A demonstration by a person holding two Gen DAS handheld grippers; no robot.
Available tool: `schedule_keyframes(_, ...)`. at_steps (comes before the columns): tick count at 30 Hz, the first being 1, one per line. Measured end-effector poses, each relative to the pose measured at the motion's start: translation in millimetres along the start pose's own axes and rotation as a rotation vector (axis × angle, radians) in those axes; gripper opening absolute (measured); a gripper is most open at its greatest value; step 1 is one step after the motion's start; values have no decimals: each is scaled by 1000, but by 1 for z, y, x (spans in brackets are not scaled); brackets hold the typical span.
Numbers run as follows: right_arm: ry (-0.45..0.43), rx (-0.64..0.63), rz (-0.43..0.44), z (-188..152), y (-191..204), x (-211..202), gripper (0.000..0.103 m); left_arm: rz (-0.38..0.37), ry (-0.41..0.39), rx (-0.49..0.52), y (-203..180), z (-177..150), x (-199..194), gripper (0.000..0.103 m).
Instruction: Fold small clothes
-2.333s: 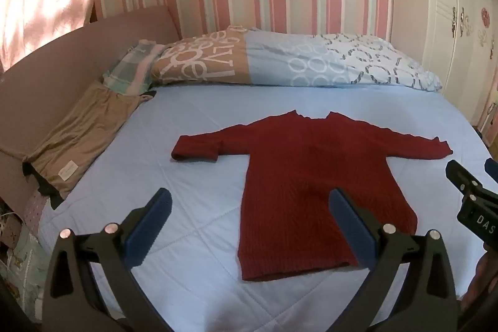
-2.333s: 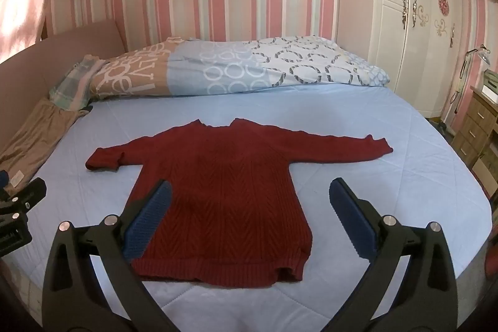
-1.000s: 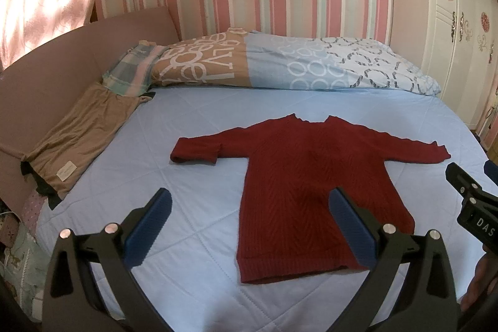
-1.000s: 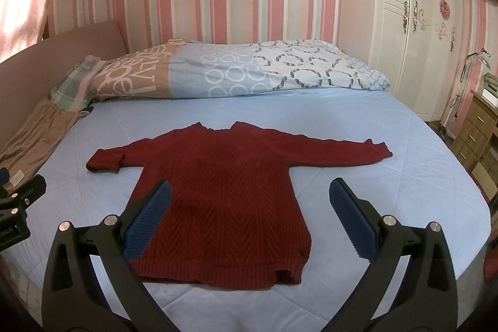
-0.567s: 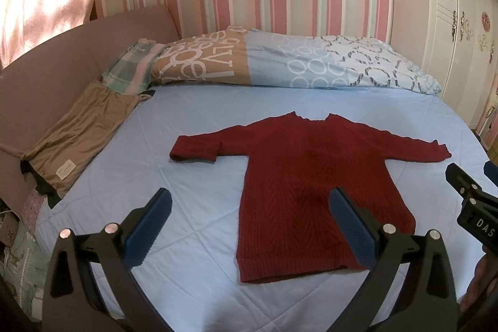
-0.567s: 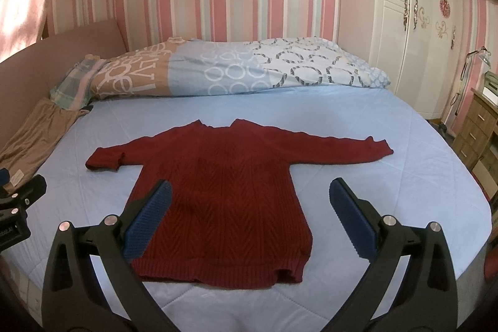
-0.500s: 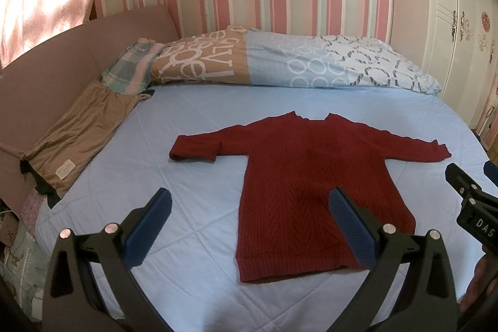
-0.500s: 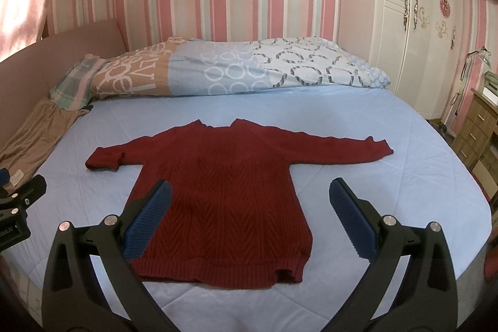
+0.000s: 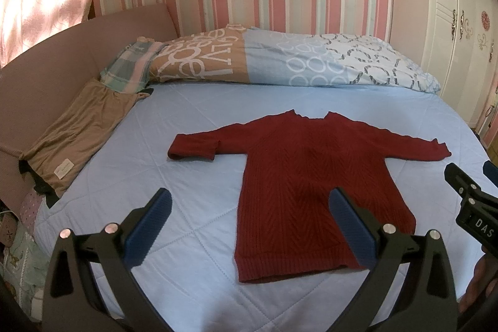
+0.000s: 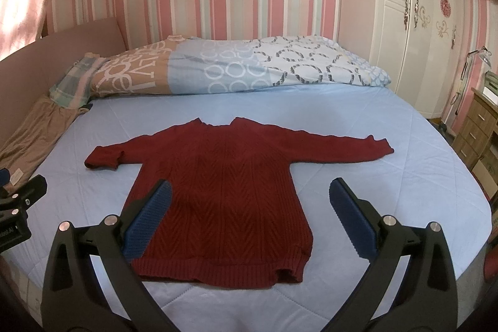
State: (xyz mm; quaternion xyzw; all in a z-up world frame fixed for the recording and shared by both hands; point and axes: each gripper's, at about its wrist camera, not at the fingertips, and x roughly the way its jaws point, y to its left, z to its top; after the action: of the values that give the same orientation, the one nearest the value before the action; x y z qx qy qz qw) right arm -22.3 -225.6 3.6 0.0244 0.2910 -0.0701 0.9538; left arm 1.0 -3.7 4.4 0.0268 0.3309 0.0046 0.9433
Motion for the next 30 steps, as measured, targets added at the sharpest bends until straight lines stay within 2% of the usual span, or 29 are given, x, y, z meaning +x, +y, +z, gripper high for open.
schedule_keyframes(30,21,0,-4,-16,-1,25,100,-2,17,4,1,-6,17,101)
